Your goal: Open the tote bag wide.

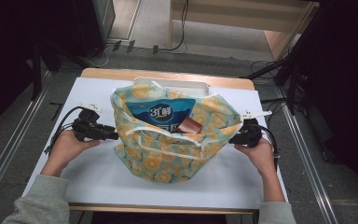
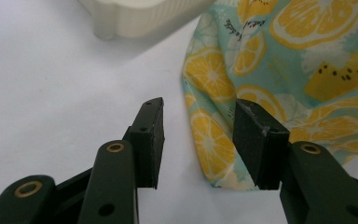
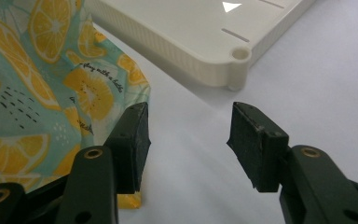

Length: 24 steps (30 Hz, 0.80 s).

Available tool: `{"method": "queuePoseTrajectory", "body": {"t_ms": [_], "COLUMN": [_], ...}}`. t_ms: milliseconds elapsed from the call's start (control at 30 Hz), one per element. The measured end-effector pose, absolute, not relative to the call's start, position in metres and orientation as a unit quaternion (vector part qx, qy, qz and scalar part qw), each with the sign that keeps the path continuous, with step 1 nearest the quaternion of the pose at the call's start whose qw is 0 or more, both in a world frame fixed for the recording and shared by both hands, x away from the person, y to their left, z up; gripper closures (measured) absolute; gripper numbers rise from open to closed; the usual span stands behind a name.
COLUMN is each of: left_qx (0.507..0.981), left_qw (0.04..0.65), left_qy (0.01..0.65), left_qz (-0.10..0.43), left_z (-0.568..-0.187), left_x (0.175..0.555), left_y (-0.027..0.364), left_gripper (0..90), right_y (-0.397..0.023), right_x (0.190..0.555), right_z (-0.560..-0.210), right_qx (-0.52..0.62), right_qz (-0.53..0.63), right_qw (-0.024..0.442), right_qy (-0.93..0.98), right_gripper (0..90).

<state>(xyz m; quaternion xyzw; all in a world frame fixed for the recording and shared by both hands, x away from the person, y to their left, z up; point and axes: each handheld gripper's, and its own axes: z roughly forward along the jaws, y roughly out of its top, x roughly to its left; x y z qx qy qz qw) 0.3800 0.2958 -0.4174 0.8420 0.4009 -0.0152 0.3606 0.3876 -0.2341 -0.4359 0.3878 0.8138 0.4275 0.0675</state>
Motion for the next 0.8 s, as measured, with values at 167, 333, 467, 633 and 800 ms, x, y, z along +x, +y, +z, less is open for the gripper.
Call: {"method": "queuePoseTrajectory", "body": {"t_ms": [167, 333, 467, 633, 800], "left_qx": [0.839, 0.837, 0.841, 0.842, 0.838], "left_qw": [0.374, 0.371, 0.369, 0.369, 0.376], "left_qy": [0.396, 0.400, 0.395, 0.392, 0.394], "left_qz": [-0.019, -0.026, -0.028, -0.029, -0.035], "left_z": [-0.413, -0.410, -0.409, -0.409, -0.407], "left_x": [0.379, 0.379, 0.378, 0.377, 0.376], "left_y": [0.295, 0.292, 0.289, 0.290, 0.291], "left_gripper": [49.2, 45.9, 45.9, 45.0, 44.9], "right_y": [-0.236, -0.236, -0.235, -0.235, -0.232], "right_x": [0.386, 0.383, 0.380, 0.380, 0.379], "right_z": [-0.433, -0.429, -0.427, -0.426, -0.425], "right_qx": [0.395, 0.397, 0.398, 0.397, 0.386], "right_qz": [0.429, 0.439, 0.440, 0.439, 0.438], "right_qw": [0.059, 0.055, 0.053, 0.049, 0.051], "right_qy": [0.810, 0.804, 0.803, 0.805, 0.810], "right_gripper": [48.7, 50.0, 50.0, 50.2, 50.8]}}
